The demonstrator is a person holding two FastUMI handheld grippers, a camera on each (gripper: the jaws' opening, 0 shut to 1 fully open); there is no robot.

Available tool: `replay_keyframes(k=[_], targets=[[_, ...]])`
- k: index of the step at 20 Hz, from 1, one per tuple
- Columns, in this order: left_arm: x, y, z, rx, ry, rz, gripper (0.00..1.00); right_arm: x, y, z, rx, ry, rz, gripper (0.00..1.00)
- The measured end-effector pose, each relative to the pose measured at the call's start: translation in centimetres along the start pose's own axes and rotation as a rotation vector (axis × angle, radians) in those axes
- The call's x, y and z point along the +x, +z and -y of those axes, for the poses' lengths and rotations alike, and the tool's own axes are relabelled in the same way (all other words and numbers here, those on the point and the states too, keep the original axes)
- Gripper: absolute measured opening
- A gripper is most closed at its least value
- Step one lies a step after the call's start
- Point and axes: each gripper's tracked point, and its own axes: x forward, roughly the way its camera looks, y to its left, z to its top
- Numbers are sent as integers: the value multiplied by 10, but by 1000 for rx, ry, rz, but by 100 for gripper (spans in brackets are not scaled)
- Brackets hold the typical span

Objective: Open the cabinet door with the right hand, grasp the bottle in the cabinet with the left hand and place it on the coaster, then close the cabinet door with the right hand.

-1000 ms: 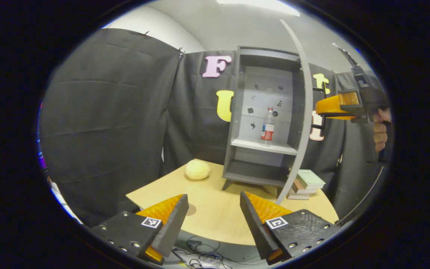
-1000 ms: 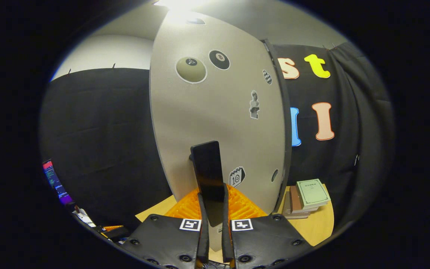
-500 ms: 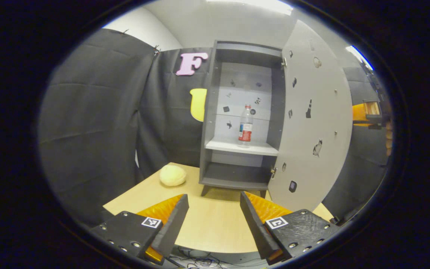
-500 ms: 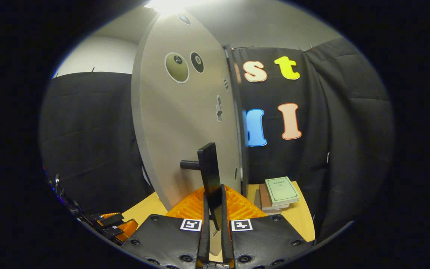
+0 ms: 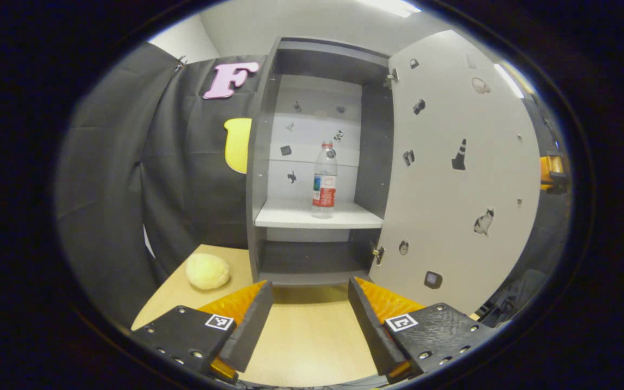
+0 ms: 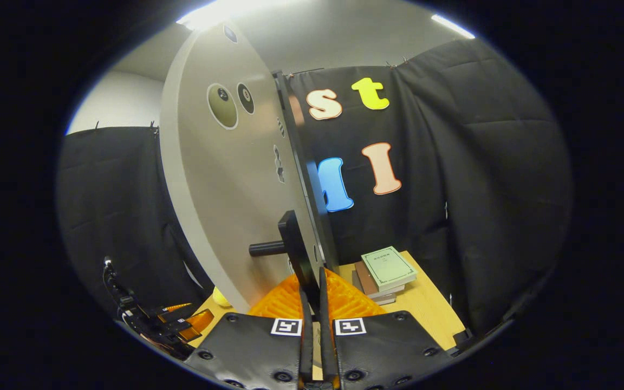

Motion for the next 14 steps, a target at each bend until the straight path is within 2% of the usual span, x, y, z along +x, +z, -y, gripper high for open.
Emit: replay_keyframes(k=[2, 4, 6, 7, 8, 9, 11, 12, 13, 14], targets=[[22, 11, -16, 16, -29, 17, 83, -3, 0, 0, -7, -20, -11, 8], [40, 18, -31, 23, -53, 26, 86, -11, -2, 9, -74, -52, -6, 8], [53, 22, -41, 22, -81, 28, 83, -17, 3, 22, -138, -84, 23, 8], [59, 23, -44, 20, -100, 28, 86, -18, 6, 27, -138, -108, 32, 7], [64, 23, -47, 21, -118, 24, 83, -19, 7, 27, -123, -127, 39, 8], [70, 25, -47, 20, -138, 23, 86, -21, 6, 28, -98, -160, 46, 8], [79, 28, -45, 22, -183, 24, 83, -28, 5, 32, -41, -227, 55, 11], [82, 32, -43, 26, -203, 32, 86, -31, 5, 32, -11, -251, 58, 9], [85, 36, -41, 34, -220, 40, 86, -37, 5, 31, 10, -267, 64, 0], [90, 41, -39, 43, -231, 47, 86, -39, 5, 34, 21, -289, 73, 6]])
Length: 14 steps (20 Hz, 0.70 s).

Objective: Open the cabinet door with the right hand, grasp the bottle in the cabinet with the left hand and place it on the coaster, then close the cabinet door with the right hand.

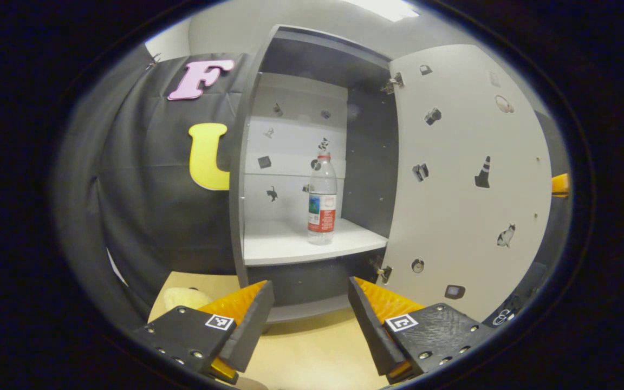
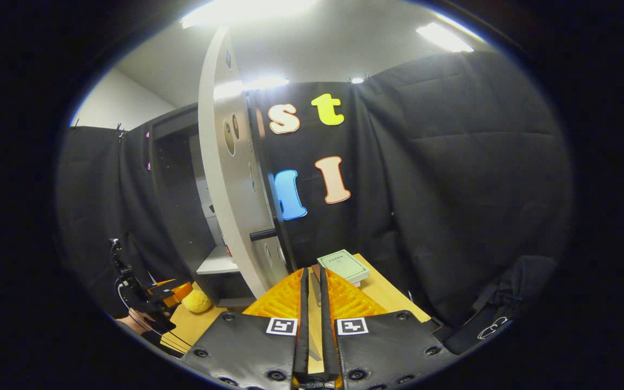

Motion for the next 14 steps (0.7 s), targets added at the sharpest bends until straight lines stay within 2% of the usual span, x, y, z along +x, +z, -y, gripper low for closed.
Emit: replay_keyframes(k=[1, 2, 3, 5, 7, 8, 9, 14], targets=[[4, 4, 1, 5, -8, 7, 83, -1, 2, 6, 4, -24, 6, 10], [9, 12, 2, 6, -11, 21, 86, 1, 4, 13, 6, -58, 12, 24], [12, 24, 0, 11, 5, 53, 86, 2, 4, 21, 13, -97, 15, 31], [25, 48, 0, 14, 16, 111, 83, 1, 4, 26, 41, -126, 18, 34], [42, 58, 3, -6, 15, 122, 86, 7, 7, 32, 62, -146, 34, 70], [51, 66, 2, -18, 21, 129, 83, 9, 8, 37, 68, -160, 43, 89], [61, 74, 2, -24, 23, 135, 83, 18, 9, 40, 74, -168, 46, 98], [102, 109, 3, 40, 45, 158, 86, 37, 15, 55, 42, -166, 56, 98]])
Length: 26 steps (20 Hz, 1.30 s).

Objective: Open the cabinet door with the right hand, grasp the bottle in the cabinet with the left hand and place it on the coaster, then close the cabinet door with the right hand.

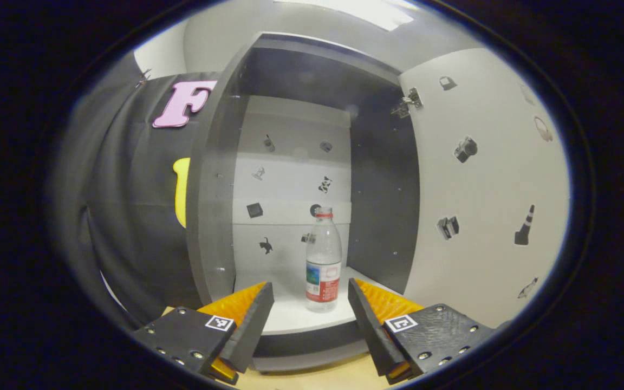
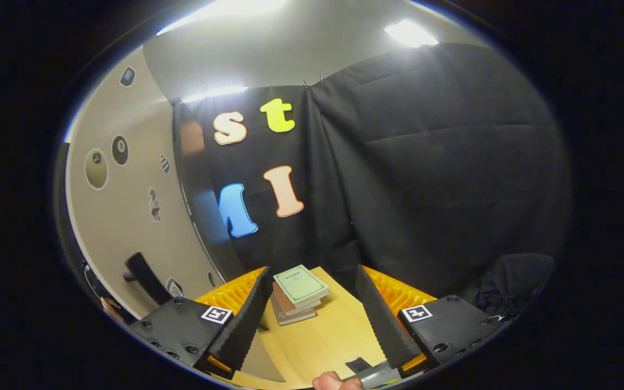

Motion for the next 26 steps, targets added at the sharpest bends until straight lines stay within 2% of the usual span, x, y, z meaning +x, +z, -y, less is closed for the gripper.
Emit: replay_keyframes(k=[3, 4, 8, 9, 10, 15, 16, 21, 23, 25, 26], targets=[[25, 12, 10, 0, -3, 11, 83, 12, 2, -6, -17, 54, -6, 98], [35, 11, 15, -11, -7, 9, 88, 16, 2, -10, -23, 76, -5, 98], [71, 15, 22, -28, 2, 7, 88, 27, 0, -17, -64, 148, -27, 98], [78, 16, 23, -23, 9, 8, 85, 30, -1, -16, -83, 156, -30, 98], [84, 14, 21, -20, 16, 5, 82, 32, -1, -14, -102, 159, -33, 98], [115, 7, 16, -32, 37, 6, 85, 39, -5, -16, -120, 194, -52, 98], [121, 3, 19, -49, 30, 1, 82, 41, -3, -17, -117, 197, -49, 98], [141, -14, 22, -118, 13, -14, 87, 47, -3, -19, -83, 196, -47, 98], [147, -20, 19, -123, 18, -21, 83, 47, -3, -18, -76, 191, -50, 98], [153, -23, 18, -119, 16, -27, 82, 48, -4, -17, -75, 186, -51, 98], [156, -26, 16, -112, 17, -31, 86, 48, -4, -17, -75, 182, -54, 98]])
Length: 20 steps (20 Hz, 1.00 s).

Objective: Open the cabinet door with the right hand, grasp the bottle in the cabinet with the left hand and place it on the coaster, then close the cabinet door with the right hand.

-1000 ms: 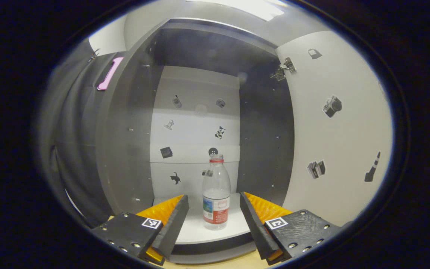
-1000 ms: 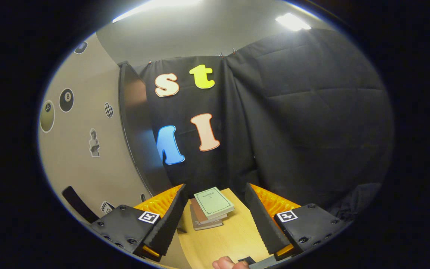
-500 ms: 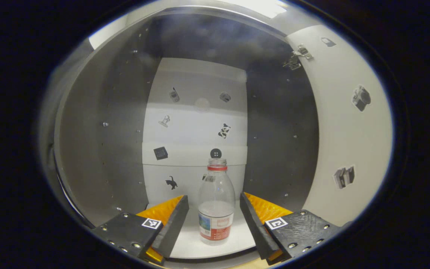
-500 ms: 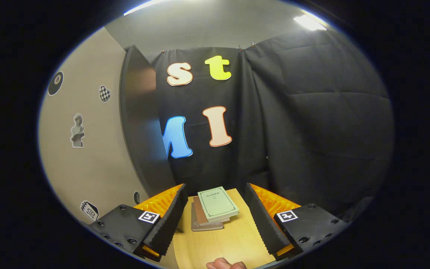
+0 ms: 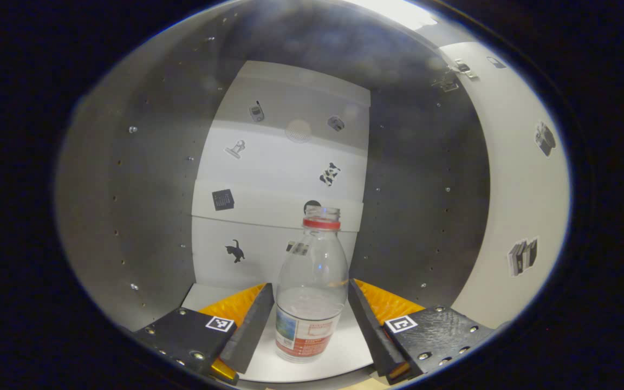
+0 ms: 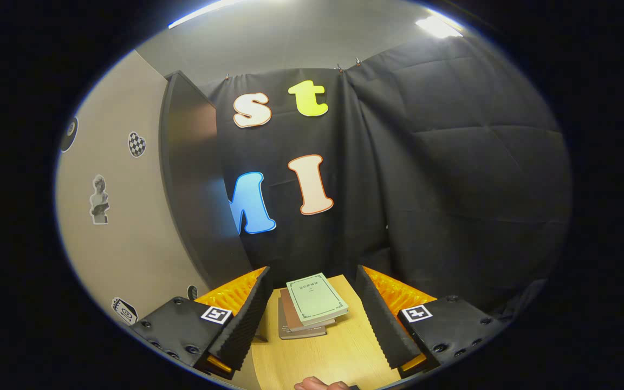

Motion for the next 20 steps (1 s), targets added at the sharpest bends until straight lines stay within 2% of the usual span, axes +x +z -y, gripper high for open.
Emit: replay_keyframes(k=[3, 4, 7, 8, 9, 13, 14, 15, 17, 18, 20], targets=[[7, -3, 0, 21, -5, -10, 82, -1, -3, 0, 6, -8, -9, 98], [9, -6, 0, 25, -8, -14, 86, -1, -3, 0, 10, -8, -11, 98], [13, -9, 1, 40, -17, -25, 86, 0, -5, -1, 19, -11, -14, 98], [13, -10, 2, 43, -16, -27, 82, 0, -5, -1, 23, -11, -15, 98], [14, -11, 2, 46, -15, -28, 85, 1, -5, -1, 27, -12, -14, 98], [15, -17, 2, 57, -17, -47, 85, 1, -6, -1, 31, -12, -14, 98], [15, -15, 3, 64, -19, -46, 77, 1, -7, -1, 33, -9, -18, 98], [15, -17, 4, 72, -20, -50, 75, 0, -8, -2, 35, -6, -21, 98], [12, -17, 9, 85, -29, -44, 79, 0, -8, -3, 39, 2, -23, 98], [10, -17, 11, 87, -26, -37, 75, 0, -8, -4, 40, 8, -23, 98], [6, -17, 14, 106, -25, -26, 75, 0, -8, -7, 51, 23, -26, 98]])
